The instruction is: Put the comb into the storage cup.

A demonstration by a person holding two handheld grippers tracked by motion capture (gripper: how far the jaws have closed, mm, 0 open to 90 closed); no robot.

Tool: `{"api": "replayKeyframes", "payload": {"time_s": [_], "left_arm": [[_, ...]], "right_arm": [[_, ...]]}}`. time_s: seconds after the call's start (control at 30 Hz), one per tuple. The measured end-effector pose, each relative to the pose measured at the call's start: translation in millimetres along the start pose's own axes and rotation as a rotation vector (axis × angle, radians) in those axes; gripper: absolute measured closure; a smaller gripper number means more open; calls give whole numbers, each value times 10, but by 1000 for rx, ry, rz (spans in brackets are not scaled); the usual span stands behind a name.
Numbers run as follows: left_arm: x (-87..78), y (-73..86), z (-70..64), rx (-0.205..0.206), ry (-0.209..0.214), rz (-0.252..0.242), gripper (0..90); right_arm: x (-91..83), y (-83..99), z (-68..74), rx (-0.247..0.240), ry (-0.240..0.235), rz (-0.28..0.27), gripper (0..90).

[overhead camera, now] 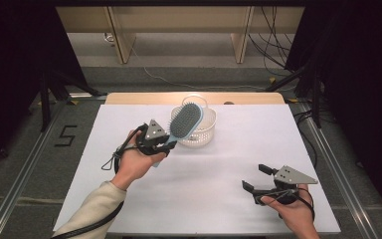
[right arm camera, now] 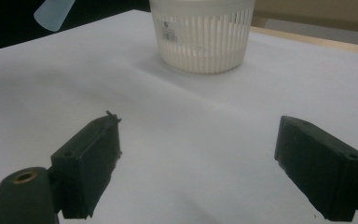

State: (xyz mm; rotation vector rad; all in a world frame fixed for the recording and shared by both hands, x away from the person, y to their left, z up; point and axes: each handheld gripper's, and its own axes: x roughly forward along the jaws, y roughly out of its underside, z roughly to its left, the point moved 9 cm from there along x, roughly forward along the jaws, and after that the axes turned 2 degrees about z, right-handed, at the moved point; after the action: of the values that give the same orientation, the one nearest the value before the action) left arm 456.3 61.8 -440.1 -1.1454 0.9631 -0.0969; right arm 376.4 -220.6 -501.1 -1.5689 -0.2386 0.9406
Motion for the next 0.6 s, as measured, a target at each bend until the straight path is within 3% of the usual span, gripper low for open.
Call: {"api": "replayKeyframes", "payload": {"time_s": [0.6], "left_arm": [[-47,-64,83,-35,-18,-56,698]], "right_arm": [[4,0,0,1,0,-1,151]]}}
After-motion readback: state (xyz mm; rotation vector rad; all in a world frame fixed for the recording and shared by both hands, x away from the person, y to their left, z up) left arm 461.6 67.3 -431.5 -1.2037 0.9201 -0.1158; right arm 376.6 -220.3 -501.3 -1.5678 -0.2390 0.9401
